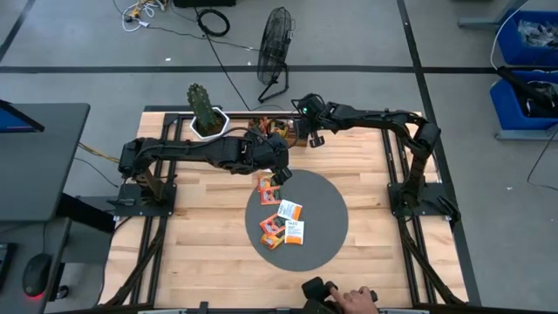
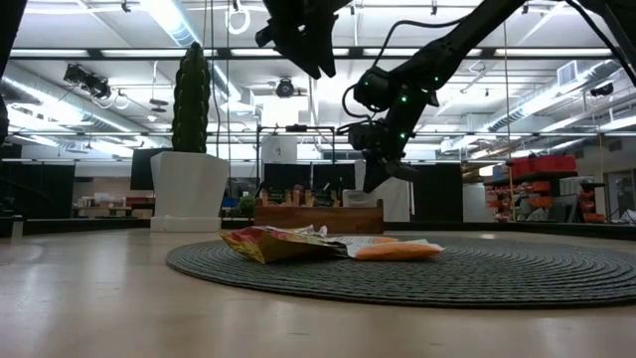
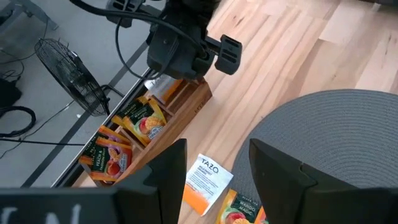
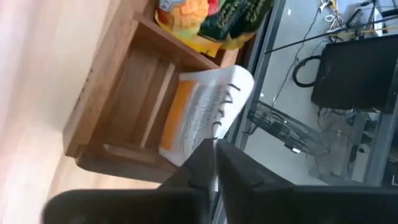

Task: Pick & Place Tea
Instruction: Put the white tea bag into the right section of the wooden organizer

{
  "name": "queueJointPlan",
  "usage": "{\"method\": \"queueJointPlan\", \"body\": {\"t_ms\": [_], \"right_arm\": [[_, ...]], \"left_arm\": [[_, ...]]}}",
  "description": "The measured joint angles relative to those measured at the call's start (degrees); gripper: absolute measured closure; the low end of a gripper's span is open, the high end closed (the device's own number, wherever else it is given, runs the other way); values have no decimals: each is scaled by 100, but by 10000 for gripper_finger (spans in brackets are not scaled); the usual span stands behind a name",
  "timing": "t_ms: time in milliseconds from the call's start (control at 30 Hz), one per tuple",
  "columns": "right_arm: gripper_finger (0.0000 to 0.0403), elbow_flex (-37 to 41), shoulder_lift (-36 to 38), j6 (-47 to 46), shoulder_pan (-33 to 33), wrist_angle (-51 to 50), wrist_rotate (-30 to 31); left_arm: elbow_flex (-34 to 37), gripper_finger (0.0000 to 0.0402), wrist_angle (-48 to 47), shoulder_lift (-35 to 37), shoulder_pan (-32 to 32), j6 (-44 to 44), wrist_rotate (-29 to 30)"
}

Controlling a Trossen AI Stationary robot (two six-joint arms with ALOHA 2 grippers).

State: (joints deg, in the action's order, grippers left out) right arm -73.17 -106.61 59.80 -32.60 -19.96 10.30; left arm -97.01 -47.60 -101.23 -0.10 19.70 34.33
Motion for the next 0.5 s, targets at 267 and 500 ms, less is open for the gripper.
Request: {"method": "queueJointPlan", "body": {"t_ms": [267,500], "right_arm": [[292,0,0,-72,-25,302,68],[238,0,181,-186,-26,513,560]], "left_arm": [[0,225,22,0,0,1,0],[0,225,22,0,0,0,0]]}}
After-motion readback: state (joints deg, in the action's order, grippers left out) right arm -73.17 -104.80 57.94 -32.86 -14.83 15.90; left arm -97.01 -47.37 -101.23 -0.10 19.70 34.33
